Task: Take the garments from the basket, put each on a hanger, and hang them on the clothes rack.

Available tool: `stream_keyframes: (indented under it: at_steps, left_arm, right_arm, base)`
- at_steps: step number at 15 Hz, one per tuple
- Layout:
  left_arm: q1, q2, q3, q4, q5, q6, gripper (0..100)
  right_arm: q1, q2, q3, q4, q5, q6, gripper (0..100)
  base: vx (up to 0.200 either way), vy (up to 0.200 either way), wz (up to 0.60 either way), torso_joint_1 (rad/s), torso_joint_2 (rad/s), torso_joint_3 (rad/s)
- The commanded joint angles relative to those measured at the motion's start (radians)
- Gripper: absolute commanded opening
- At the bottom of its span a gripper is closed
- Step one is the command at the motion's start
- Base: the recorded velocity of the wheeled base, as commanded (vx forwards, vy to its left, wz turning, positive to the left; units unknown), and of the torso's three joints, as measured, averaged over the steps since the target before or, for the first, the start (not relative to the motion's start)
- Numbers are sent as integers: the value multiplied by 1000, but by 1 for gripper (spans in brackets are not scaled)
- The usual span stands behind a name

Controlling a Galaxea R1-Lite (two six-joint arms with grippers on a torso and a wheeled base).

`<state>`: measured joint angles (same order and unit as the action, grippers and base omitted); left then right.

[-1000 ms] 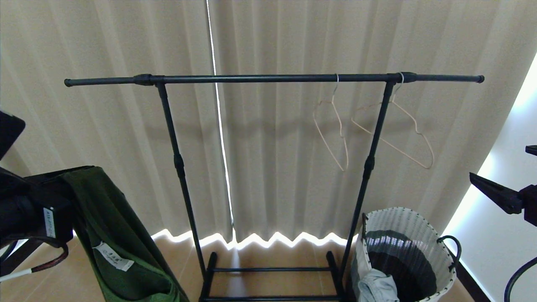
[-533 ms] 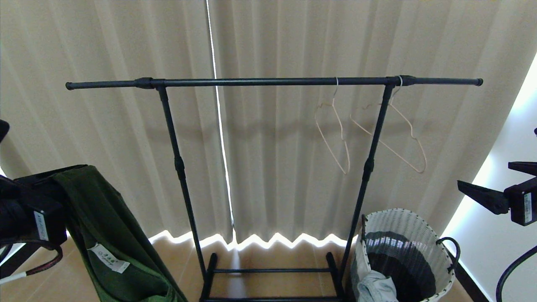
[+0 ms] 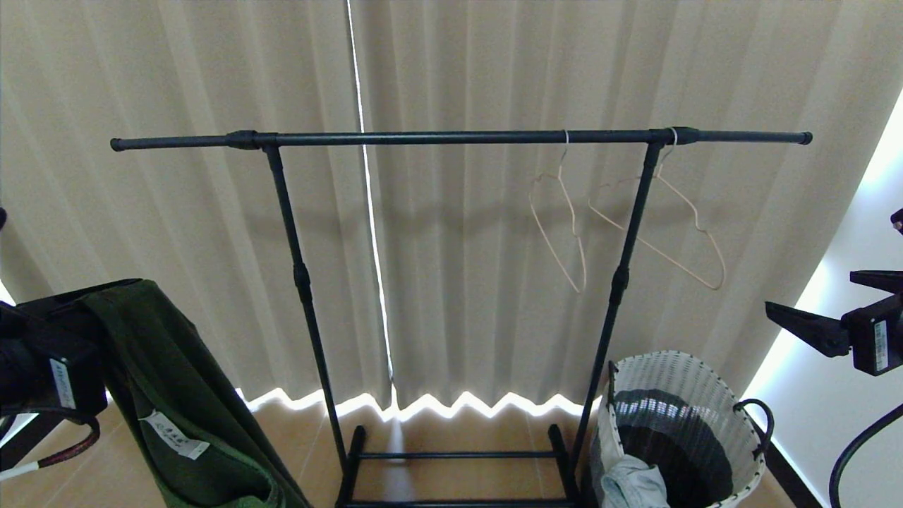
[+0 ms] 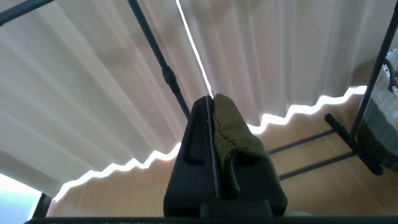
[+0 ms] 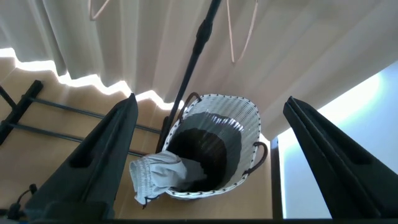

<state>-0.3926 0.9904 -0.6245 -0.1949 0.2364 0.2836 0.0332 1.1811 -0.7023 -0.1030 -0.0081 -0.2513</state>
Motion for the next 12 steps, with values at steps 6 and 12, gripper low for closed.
stream_keyframes:
  at_steps: [6, 12]
  left_arm:
    - [0, 1, 6, 0, 0, 6, 0]
    - [-3, 2, 6, -1, -6, 3, 0]
  right_arm:
    - [1, -3, 3, 0, 3, 0, 100]
    - [1, -6, 1, -1, 2, 0, 100]
  base:
    - [0, -200, 0, -1, 2, 3]
    - [0, -33, 0, 1, 0, 0]
